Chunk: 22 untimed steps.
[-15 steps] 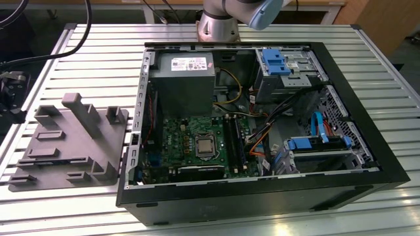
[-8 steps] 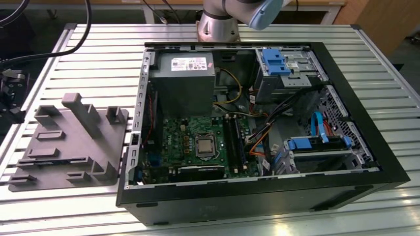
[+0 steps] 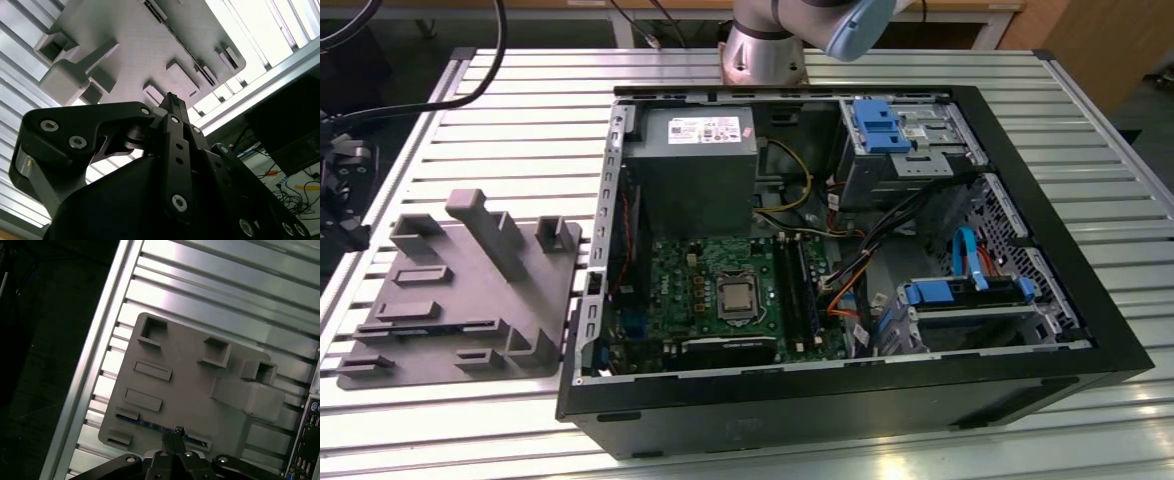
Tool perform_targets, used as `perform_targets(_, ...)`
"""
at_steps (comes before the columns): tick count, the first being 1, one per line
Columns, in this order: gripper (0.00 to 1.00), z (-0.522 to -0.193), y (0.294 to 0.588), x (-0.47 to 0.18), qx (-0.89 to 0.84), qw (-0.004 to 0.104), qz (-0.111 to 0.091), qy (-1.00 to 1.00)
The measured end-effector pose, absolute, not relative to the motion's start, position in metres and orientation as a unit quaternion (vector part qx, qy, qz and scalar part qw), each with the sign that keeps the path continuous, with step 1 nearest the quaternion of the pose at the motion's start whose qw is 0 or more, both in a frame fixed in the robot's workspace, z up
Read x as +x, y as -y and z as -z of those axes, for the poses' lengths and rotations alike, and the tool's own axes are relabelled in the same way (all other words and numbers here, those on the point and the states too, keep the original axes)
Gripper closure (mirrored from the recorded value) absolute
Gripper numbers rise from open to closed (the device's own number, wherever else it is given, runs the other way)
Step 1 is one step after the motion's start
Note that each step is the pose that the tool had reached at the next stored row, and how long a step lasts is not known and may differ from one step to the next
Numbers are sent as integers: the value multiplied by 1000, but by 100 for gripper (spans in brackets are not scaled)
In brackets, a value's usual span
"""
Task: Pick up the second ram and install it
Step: 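Pick up the second ram and move it above second insertion slot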
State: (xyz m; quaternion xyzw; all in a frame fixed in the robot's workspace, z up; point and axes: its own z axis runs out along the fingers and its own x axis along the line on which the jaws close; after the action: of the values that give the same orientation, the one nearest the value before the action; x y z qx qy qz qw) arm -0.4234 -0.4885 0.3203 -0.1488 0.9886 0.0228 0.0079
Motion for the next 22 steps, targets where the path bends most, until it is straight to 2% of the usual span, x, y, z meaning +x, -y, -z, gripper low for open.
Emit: perform_targets(22,89,-320,488,-423,-239,6,-23,-971)
